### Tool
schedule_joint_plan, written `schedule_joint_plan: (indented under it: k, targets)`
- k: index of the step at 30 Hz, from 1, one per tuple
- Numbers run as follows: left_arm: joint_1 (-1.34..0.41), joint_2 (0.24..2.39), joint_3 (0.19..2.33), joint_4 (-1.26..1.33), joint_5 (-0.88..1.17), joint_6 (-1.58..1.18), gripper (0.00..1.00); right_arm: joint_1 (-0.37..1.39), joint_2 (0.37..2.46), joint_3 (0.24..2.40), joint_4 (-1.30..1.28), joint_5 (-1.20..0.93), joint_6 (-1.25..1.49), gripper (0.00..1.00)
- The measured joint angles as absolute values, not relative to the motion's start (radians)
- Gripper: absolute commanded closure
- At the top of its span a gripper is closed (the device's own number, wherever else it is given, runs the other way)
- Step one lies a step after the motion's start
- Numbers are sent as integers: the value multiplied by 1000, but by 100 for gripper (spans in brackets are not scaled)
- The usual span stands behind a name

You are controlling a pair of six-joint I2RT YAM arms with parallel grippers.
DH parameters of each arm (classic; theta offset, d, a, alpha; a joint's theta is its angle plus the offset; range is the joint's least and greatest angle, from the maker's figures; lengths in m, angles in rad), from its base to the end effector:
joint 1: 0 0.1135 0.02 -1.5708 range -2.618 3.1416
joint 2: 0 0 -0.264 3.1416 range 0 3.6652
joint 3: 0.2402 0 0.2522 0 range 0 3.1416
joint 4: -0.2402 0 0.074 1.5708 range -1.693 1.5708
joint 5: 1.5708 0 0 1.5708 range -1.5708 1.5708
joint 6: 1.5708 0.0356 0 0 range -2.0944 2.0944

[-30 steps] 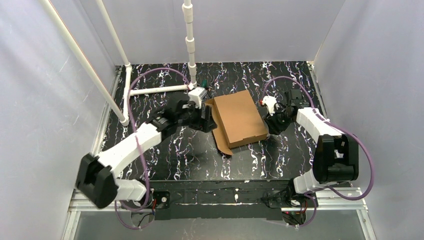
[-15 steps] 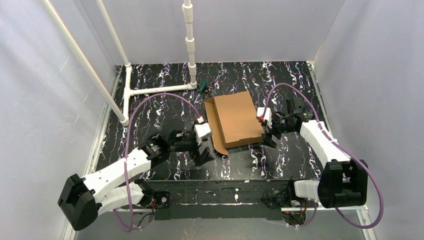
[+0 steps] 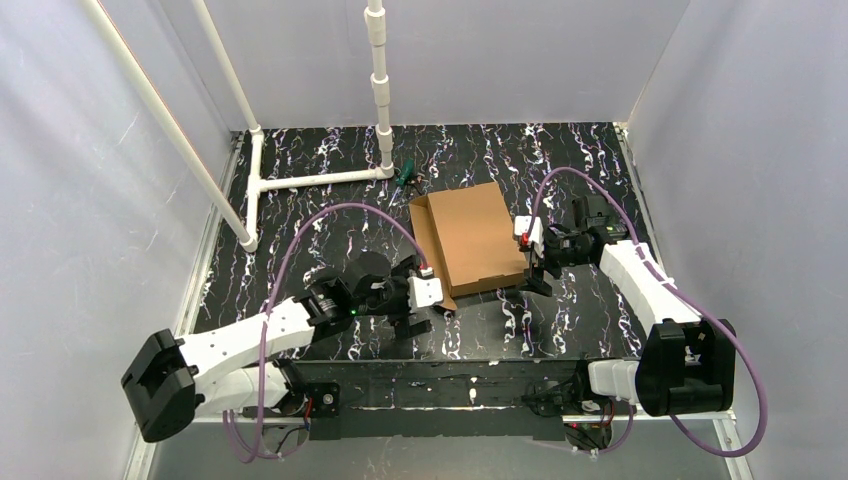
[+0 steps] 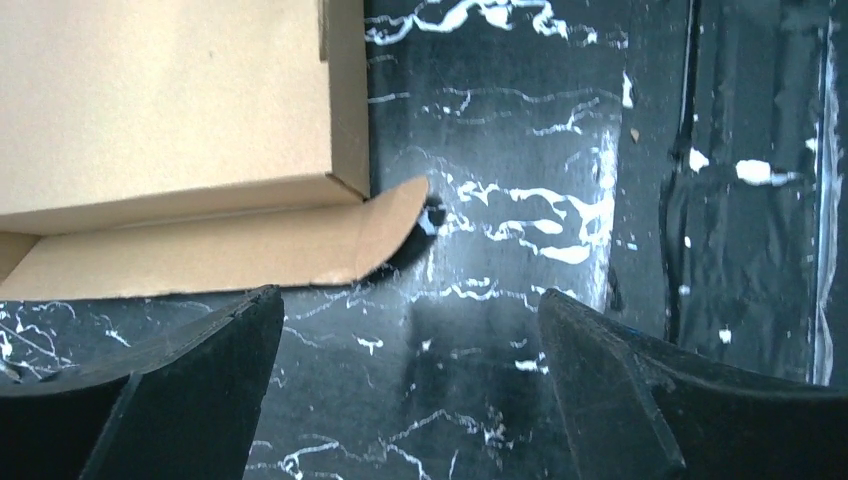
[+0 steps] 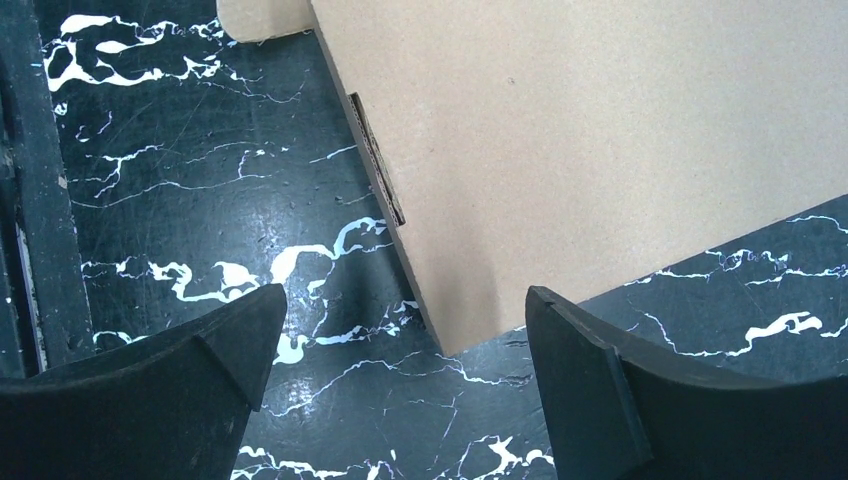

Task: Fold the paper box

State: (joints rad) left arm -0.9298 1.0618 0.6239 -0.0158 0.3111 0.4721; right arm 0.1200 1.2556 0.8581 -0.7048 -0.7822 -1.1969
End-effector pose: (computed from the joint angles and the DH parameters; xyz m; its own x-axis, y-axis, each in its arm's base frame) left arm 0.1322 -0.1954 0.2472 0.1884 0.4715 -0.8615 0.9453 0.1509 0.2893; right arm 0.2274 0.0527 0.2364 0.0496 -0.6592 -0.7504 -0.9711 0.1439 -0.1906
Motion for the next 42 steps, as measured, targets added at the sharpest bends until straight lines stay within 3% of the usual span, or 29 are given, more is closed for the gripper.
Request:
schedule_joint_plan:
  k: [10, 15, 18, 22, 28, 42]
  targets:
    - [-931, 1274, 651, 147, 408, 349, 3, 120, 1255, 852, -678, -776, -1174, 2]
    - [-935, 1350, 648, 192, 430, 359, 27, 120, 1255, 852, -673, -762, -1159, 2]
    - [-959, 1359, 622, 240, 373, 409, 35, 120, 1256, 852, -671, -761, -1154, 2]
    - [-980, 1390, 595, 316, 268, 471, 36, 120, 1259, 852, -671, -760, -1151, 2]
    - [-979, 1440, 594, 384, 191, 521, 46, 120, 1263, 852, -672, -758, -1150, 2]
    - [-979, 1516, 562, 472, 118, 542, 51, 120, 1294, 852, -674, -758, -1150, 2]
